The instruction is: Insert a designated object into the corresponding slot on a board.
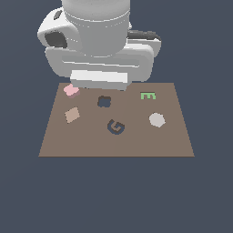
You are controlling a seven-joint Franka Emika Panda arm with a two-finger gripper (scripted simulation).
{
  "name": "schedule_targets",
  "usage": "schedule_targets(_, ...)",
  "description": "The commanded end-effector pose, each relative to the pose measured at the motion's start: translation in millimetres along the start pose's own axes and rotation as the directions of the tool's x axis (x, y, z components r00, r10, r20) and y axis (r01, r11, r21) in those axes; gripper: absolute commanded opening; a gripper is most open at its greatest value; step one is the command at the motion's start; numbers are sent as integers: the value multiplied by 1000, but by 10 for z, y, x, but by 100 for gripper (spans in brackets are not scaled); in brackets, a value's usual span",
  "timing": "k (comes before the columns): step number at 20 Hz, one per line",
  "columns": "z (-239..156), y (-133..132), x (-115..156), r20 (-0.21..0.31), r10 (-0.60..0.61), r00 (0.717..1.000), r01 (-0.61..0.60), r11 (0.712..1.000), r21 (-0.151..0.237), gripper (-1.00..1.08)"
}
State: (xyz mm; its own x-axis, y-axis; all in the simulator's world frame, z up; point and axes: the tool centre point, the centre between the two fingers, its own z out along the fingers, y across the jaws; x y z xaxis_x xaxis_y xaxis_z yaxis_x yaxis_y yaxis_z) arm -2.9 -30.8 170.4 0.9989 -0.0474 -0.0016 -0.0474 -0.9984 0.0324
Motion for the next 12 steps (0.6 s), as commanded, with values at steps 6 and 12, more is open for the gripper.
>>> schedule_targets(6,23,20,-27,0,-13,1000,13,1000,1,100)
schedule_targets(12,108,98,-126,-1,-62,998,62,998,3,100)
